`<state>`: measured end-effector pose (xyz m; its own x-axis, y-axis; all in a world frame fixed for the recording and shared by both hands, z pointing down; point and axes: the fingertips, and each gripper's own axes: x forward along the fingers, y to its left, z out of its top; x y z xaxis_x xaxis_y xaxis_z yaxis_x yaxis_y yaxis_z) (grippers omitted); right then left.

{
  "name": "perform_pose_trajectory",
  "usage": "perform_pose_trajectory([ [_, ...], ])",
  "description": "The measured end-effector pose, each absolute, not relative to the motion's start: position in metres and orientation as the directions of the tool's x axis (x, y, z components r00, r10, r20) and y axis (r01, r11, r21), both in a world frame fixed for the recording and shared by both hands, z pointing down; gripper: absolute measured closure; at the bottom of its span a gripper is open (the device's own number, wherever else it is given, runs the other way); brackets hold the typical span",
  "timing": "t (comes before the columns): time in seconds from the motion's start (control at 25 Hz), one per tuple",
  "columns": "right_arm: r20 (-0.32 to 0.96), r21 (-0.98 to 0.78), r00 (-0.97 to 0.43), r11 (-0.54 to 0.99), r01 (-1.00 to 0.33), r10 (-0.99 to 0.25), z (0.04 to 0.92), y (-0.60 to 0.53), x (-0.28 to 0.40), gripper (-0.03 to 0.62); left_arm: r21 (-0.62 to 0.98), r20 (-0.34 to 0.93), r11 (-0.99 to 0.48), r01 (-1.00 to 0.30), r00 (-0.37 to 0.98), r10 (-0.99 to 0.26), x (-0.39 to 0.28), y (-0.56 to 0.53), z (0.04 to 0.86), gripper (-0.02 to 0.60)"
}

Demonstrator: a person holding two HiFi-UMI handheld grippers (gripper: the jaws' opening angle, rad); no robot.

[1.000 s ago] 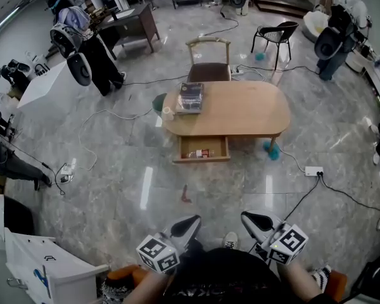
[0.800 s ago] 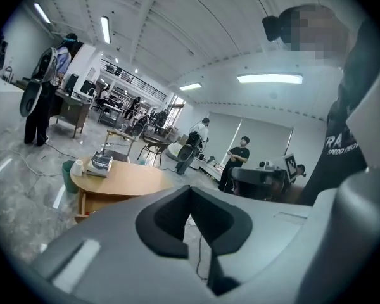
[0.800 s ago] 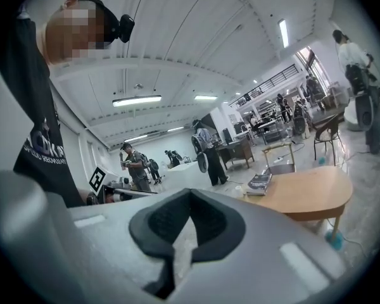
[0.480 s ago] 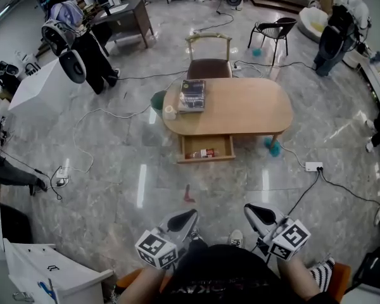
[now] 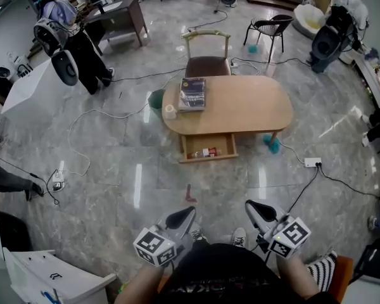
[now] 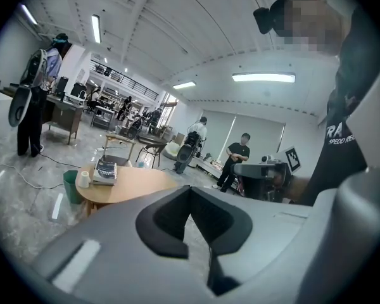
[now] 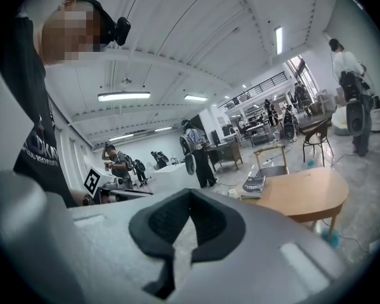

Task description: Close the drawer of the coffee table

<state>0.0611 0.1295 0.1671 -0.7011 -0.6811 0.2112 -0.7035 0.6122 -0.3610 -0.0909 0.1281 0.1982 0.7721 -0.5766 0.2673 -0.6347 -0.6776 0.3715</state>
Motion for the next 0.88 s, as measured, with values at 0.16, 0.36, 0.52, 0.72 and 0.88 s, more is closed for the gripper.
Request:
perform_pose_trajectory([
  [0.16, 0.217, -0.358, -0.687, 0.598, -0.717, -0.694, 0.171, 0.126, 0.048, 0.594, 0.377, 0.265, -0.679, -0.630, 0.776, -0.572, -0.107, 0.125, 0.203, 0.584],
  [0.36, 0.217, -0.359, -0.670, 0.581, -0.731, -0.710, 0.172, 0.118, 0.028, 0.594, 0.386, 0.267, -0.674, -0.630, 0.775, -0.572, -0.134, 0.120, 0.206, 0.584],
  [0.52, 0.215, -0.350, -0.653, 0.567, -0.746, -0.726, 0.174, 0.108, 0.012, 0.594, 0.386, 0.267, -0.676, -0.628, 0.777, -0.570, -0.155, 0.114, 0.209, 0.584],
  [0.72, 0.205, -0.332, -0.619, 0.541, -0.773, -0.758, 0.177, 0.095, 0.001, 0.594, 0.344, 0.274, -0.689, -0.638, 0.770, -0.576, -0.181, 0.100, 0.215, 0.584],
  [0.88, 0.214, -0.328, -0.599, 0.521, -0.788, -0.771, 0.181, 0.096, 0.001, 0.594, 0.325, 0.276, -0.685, -0.652, 0.758, -0.591, -0.194, 0.094, 0.216, 0.584],
])
